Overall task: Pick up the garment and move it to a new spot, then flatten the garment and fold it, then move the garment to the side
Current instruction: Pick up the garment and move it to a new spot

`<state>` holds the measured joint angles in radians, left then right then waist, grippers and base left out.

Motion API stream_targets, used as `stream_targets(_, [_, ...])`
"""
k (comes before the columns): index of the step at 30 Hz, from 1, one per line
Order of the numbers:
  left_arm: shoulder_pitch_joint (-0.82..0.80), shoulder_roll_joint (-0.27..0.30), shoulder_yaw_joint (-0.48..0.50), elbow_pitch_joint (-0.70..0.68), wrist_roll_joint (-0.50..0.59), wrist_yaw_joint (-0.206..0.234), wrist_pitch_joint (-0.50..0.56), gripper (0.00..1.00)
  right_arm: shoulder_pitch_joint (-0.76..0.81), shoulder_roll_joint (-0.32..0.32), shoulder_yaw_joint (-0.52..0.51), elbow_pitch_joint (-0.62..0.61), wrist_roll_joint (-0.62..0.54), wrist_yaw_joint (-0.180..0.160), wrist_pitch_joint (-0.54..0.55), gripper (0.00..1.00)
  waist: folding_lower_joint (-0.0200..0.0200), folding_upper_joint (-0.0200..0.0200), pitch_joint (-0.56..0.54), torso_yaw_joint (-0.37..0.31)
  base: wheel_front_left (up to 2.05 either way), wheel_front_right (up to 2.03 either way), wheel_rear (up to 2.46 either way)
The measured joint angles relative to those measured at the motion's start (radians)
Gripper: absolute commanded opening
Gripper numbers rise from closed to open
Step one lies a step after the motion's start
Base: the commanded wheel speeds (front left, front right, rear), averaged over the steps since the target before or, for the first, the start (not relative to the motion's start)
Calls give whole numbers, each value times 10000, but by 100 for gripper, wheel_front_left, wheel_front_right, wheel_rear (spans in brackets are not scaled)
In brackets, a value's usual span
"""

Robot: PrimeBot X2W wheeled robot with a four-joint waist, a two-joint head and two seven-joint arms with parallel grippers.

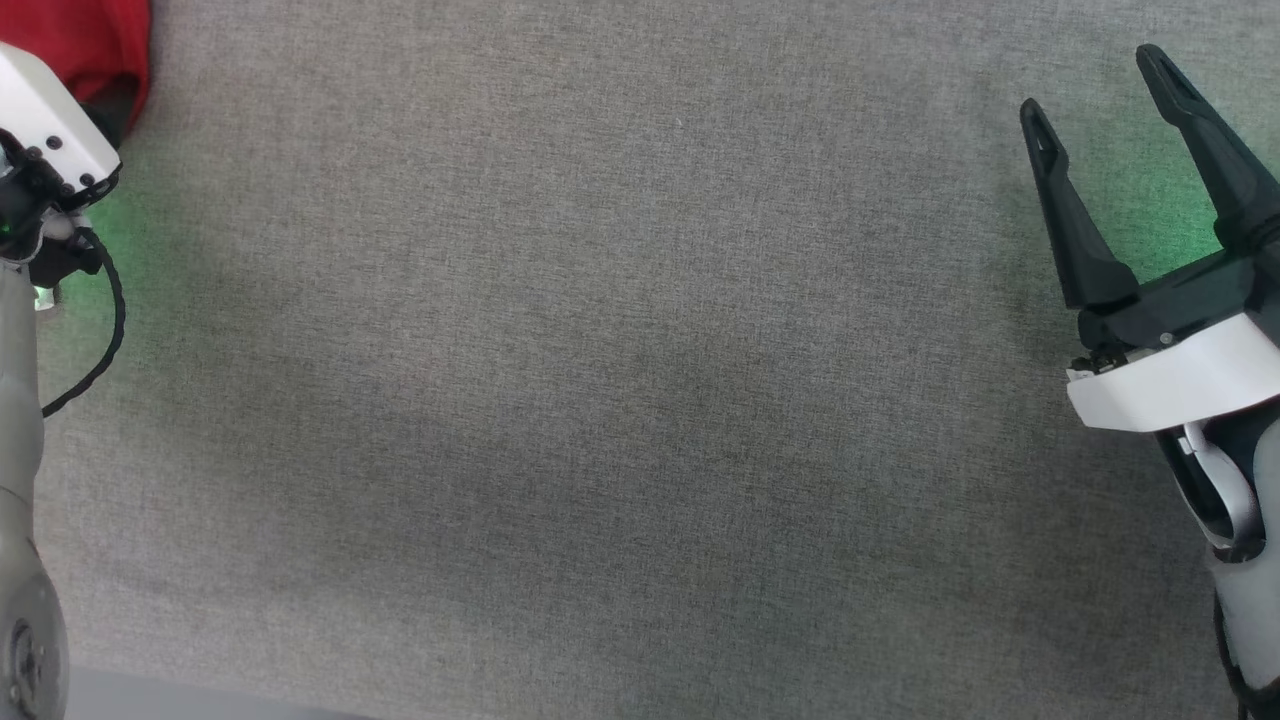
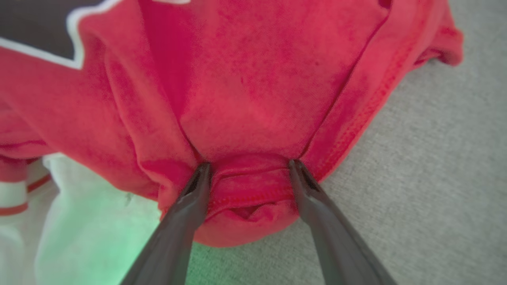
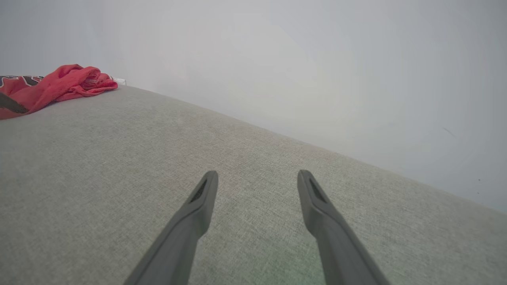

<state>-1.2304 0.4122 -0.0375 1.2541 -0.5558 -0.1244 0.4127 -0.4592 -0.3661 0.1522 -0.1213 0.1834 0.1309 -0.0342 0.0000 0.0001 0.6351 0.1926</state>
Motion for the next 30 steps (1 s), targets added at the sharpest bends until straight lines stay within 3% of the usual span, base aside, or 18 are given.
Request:
stream_targets(4, [-12,-31,-102,-50,-119,13,153,100,-7,-6,-15,-38,-8,0,79,100,0,0,-3,7,0,0,0])
stream_targets(6, [31,-36,-167,-119,-167,13,104,5,-8,13,-35,-38,-15,0,82,100,0,0,-52,11,0,0,0])
stream_targets(7, [56,-54,-207,-148,-174,13,77,0,-8,15,-56,-29,-15,0,82,100,0,0,-88,18,0,0,0])
stream_targets(16, [203,29,-752,-564,-291,-33,-535,0,73,207,-165,345,6,0,-196,100,0,-1,-801,100,0,0,0])
stream_targets(30, [-385,1043,-2059,-1954,90,-33,-1801,0,662,759,-456,993,121,0,-731,100,0,-1,-2530,322,0,0,0])
